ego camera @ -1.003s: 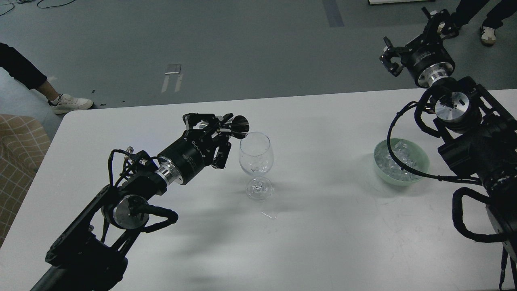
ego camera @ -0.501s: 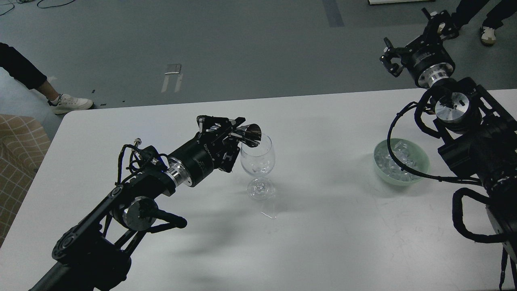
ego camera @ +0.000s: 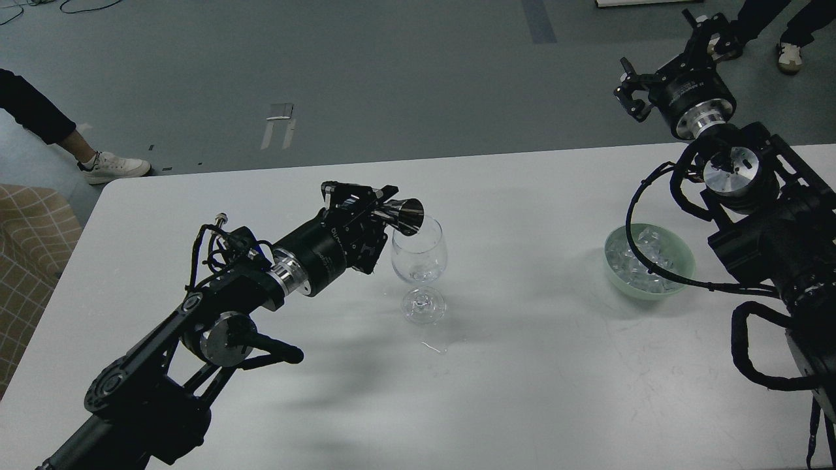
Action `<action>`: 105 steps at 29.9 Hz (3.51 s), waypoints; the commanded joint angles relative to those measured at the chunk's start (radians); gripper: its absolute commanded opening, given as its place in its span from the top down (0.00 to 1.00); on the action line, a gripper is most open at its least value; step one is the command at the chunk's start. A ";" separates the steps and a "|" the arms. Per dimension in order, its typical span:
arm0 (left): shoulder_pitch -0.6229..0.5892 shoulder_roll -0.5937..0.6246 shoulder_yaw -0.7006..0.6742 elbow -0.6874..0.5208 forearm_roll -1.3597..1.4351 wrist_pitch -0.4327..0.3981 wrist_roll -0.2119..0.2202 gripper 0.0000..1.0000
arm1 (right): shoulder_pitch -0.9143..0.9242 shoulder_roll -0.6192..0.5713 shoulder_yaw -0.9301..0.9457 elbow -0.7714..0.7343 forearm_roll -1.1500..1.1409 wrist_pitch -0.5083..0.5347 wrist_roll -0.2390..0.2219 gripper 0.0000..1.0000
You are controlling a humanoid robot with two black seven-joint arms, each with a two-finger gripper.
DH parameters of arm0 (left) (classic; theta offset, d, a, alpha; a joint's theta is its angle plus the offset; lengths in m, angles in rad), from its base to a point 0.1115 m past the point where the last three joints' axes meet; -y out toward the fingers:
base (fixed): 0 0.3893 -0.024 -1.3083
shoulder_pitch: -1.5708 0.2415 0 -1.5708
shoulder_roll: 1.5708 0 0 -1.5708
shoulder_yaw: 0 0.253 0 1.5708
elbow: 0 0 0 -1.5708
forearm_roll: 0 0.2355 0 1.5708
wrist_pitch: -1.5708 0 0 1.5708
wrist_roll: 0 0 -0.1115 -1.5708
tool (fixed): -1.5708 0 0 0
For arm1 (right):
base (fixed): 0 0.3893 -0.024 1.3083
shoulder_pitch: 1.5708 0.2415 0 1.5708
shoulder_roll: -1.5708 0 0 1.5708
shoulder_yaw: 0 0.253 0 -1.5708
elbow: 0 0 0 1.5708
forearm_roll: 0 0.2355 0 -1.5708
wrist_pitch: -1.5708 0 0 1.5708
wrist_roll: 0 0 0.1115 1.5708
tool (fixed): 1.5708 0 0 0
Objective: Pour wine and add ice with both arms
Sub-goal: 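Tilt the jigger over the wine glass to pour with the left gripper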
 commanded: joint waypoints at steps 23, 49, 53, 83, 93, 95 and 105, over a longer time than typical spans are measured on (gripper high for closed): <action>-0.032 0.028 0.000 -0.017 0.092 -0.008 0.012 1.00 | 0.002 0.000 0.001 0.000 0.000 0.002 0.000 0.00; -0.066 0.074 0.005 -0.040 0.213 -0.042 0.030 1.00 | 0.002 0.000 0.005 0.000 0.000 0.006 0.000 0.00; -0.067 0.074 0.005 -0.040 0.236 -0.042 0.033 1.00 | 0.002 -0.002 0.005 0.000 0.000 0.006 0.000 0.00; -0.110 0.104 0.026 -0.070 0.286 -0.042 0.048 1.00 | 0.003 -0.009 0.009 0.000 0.002 0.009 0.000 0.00; -0.129 0.121 0.028 -0.072 0.343 -0.048 0.048 1.00 | 0.003 -0.014 0.009 0.000 0.002 0.013 0.000 0.00; -0.129 0.124 0.026 -0.072 0.384 -0.050 0.048 1.00 | 0.003 -0.015 0.009 0.000 0.002 0.013 0.000 0.00; -0.129 0.137 0.026 -0.090 0.409 -0.068 0.050 1.00 | 0.003 -0.020 0.011 0.000 0.002 0.014 0.000 0.00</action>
